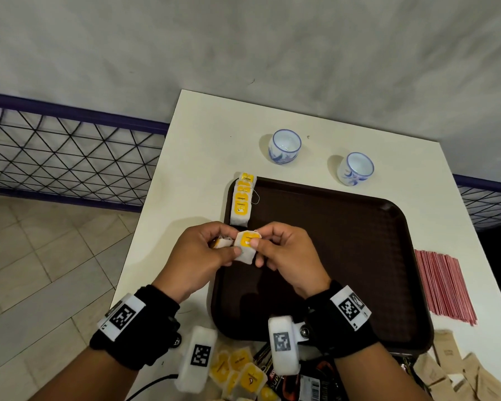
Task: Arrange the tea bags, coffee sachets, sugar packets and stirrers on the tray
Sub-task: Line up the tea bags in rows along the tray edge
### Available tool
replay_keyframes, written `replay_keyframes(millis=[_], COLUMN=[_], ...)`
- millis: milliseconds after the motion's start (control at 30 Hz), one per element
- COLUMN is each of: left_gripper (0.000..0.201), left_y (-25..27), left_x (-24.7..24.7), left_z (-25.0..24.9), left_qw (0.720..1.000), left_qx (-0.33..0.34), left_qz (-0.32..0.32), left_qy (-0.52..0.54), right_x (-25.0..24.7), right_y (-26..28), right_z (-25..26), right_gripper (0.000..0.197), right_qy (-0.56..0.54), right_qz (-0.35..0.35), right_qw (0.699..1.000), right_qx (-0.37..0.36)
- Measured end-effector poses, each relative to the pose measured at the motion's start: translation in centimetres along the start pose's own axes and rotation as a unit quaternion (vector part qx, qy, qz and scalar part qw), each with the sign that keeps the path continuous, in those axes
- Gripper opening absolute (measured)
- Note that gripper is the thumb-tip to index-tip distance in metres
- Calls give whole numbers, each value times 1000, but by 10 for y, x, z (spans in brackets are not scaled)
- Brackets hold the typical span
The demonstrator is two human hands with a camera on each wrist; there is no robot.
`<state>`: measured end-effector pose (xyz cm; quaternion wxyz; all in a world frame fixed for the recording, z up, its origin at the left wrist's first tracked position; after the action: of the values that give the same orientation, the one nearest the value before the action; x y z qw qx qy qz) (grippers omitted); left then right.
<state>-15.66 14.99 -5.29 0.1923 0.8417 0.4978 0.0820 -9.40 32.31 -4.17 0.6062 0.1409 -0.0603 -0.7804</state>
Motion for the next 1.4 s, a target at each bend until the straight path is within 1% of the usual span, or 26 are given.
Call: replay_keyframes(millis=[133, 233, 333, 400, 500, 567, 633, 767, 867, 967, 1100, 1267, 1333, 1400], left_gripper=[26, 21, 20, 24, 30, 30, 27, 22, 23, 25, 27, 33, 36, 50], left_y=[0, 1, 2, 2, 3, 3, 4, 5, 5, 5, 6, 4, 4, 4], left_x=[-4, -7, -9, -9, -9, -8, -8, -9, -9, -11, -12, -14, -14, -14], left_z=[1, 2, 2, 1, 1, 1, 2, 5, 6, 6, 6, 6, 6, 6], left_qw=[1000, 999, 998, 998, 997, 996, 996, 995, 995, 994, 993, 988, 984, 982], left_qx=[3, -14, -32, -42, -58, -67, -71, -79, -84, -88, -91, -104, -110, -116], left_qz=[-11, -35, -40, -35, -25, -20, -18, -21, -22, -16, 1, 17, 21, 25], left_qy=[-13, 11, 31, 36, 39, 49, 54, 55, 57, 62, 70, 114, 136, 148], right_x=[-4, -15, -23, -25, -18, -11, -4, 7, 11, 12, 13, 17, 18, 18], right_y=[-6, -12, -17, -21, -26, -32, -41, -54, -61, -65, -71, -78, -79, -78], right_z=[2, 5, 6, 7, 9, 6, 4, 5, 3, 1, -1, -8, -11, -11], right_gripper=[4, 5, 7, 6, 6, 6, 8, 6, 15, 19, 17, 10, 12, 14], right_qy=[17, 46, 84, 69, 36, 39, 40, 39, 40, 46, 66, 104, 119, 135], right_qz=[3, -22, -15, -9, 23, 43, 48, 35, 14, -4, -22, -37, -46, -58], right_qw=[1000, 999, 995, 997, 999, 998, 997, 996, 996, 995, 994, 992, 990, 988], right_qx=[12, -19, -49, -39, 3, 22, 41, 71, 84, 88, 84, 63, 56, 49])
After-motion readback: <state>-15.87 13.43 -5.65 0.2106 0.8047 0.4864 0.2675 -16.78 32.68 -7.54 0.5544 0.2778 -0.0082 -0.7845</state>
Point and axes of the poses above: each hand's wrist, its own y-axis away from the middle knuckle, its own x-axis out of the palm, z = x × y, the point moved 1 cm from there along -y, towards the middle knuckle, and after that the axes turned 4 degrees about -x, right-handed, at the moved point
